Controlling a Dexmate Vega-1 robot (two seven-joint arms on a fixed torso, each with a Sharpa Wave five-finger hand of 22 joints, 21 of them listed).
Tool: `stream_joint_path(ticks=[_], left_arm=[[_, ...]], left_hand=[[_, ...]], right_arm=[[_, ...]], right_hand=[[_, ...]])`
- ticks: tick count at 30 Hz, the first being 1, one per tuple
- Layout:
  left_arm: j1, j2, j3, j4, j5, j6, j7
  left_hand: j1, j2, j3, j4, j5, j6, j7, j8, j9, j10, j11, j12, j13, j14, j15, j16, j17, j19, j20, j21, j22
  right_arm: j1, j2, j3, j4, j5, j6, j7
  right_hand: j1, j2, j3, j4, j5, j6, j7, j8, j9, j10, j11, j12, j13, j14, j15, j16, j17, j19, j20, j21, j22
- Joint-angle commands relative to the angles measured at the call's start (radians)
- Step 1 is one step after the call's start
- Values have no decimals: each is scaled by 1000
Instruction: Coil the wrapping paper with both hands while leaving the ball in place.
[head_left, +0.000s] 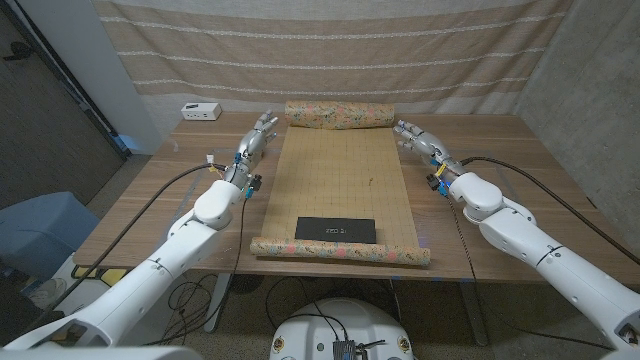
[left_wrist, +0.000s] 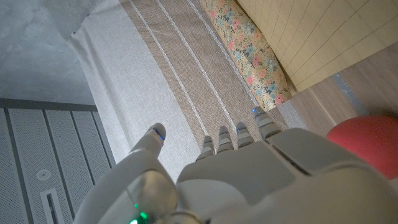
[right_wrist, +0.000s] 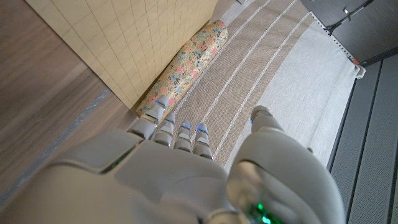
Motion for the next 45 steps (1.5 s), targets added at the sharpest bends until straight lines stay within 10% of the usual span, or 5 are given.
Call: stream_joint_path(ticks=[1,45], left_arm=[[69,72,-11,-142,109,29,35],[259,280,-92,-501,346,230,-5]], left_hand=[[12,0,2,-10,-2,6,0,-2,4,1,11,-4,2,3,5,-6,3,0,13,2,5],[23,-18,-13,-40,-9,-1,-4,-15,5,-23,7,-28,3,-23,-1,-20,5,-28,3,-17,8]], right_arm=[[-73,-105,12,-189,-81,-84,-24],[-302,-372,128,-594,-265,-337,-33]], right_hand=[[16,4,2,-7,-2,6,-7,1,4,9,2,3,5,6,5,5,4,2,5,7,3],[15,16,-1,-18,-21,19,-9,0,5,23,-1,2,6,18,-7,6,8,6,-3,5,3]])
